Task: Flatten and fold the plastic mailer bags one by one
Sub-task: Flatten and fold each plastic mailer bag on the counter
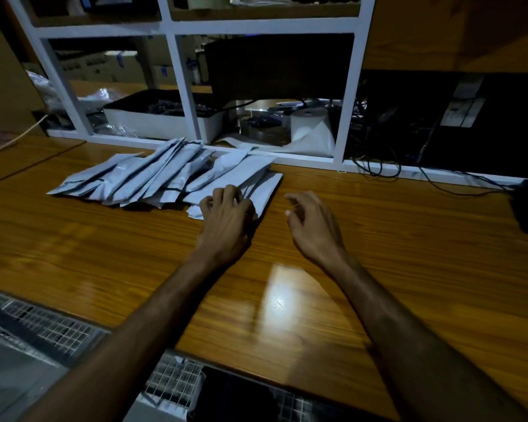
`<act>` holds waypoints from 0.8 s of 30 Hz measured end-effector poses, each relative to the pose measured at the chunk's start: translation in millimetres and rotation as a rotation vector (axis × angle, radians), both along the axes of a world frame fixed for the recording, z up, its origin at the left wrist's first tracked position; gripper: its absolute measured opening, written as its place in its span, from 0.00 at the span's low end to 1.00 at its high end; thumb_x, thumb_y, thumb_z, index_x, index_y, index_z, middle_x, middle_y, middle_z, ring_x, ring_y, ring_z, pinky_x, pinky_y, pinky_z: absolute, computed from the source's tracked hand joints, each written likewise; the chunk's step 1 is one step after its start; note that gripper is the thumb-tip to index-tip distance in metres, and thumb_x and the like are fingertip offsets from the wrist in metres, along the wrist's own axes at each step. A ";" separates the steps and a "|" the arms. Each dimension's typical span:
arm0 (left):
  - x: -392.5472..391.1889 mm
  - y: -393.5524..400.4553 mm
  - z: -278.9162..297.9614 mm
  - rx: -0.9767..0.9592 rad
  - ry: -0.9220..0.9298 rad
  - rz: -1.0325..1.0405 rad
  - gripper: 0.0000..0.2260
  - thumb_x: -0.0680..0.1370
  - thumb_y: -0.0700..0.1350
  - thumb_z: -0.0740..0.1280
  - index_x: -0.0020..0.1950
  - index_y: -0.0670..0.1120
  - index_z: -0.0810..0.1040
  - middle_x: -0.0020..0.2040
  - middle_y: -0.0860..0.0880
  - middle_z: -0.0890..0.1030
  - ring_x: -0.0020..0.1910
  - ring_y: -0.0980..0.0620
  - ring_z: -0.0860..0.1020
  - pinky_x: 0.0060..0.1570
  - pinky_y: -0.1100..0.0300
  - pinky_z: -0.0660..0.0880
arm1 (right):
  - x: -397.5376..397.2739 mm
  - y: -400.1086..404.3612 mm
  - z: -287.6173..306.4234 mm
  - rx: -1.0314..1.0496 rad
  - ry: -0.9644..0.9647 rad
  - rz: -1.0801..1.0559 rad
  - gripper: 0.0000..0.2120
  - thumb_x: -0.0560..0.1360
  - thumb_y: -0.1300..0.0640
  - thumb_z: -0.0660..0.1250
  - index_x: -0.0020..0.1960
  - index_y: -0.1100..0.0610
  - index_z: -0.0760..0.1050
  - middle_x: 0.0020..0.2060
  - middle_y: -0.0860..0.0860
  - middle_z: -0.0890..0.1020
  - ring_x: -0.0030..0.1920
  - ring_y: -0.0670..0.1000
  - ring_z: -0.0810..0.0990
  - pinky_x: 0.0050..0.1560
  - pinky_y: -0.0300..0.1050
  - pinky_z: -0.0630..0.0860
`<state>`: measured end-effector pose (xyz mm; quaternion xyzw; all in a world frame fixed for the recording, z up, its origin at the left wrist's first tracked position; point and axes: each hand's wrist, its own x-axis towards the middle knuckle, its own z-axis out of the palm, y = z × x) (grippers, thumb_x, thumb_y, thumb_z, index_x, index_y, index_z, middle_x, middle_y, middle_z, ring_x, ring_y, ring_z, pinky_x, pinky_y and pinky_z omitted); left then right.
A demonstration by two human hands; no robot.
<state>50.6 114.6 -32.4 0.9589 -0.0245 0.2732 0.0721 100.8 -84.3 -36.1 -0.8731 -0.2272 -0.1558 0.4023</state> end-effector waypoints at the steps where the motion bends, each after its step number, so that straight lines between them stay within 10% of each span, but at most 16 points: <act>1: -7.6 -2.7 0.2 -0.037 -0.010 -0.062 0.08 0.80 0.52 0.71 0.52 0.50 0.76 0.59 0.47 0.69 0.61 0.46 0.66 0.60 0.44 0.63 | 0.4 -6.9 -1.5 -0.071 -0.025 0.001 0.20 0.82 0.54 0.68 0.73 0.46 0.73 0.62 0.45 0.73 0.61 0.46 0.73 0.56 0.48 0.79; 12: -52.4 -38.5 13.0 -0.147 -0.093 -0.468 0.09 0.78 0.44 0.74 0.51 0.44 0.76 0.52 0.48 0.71 0.46 0.51 0.72 0.37 0.56 0.74 | -6.8 -60.5 -0.4 -0.278 -0.258 0.006 0.23 0.75 0.54 0.76 0.69 0.47 0.78 0.68 0.53 0.71 0.71 0.54 0.69 0.67 0.58 0.67; 24: -54.2 -42.4 14.5 -0.086 -0.003 -0.479 0.08 0.80 0.47 0.72 0.53 0.47 0.76 0.54 0.51 0.73 0.51 0.51 0.73 0.42 0.51 0.77 | -36.9 -105.8 2.4 -0.284 -0.357 -0.009 0.08 0.75 0.60 0.75 0.53 0.52 0.82 0.50 0.46 0.82 0.55 0.50 0.79 0.66 0.52 0.62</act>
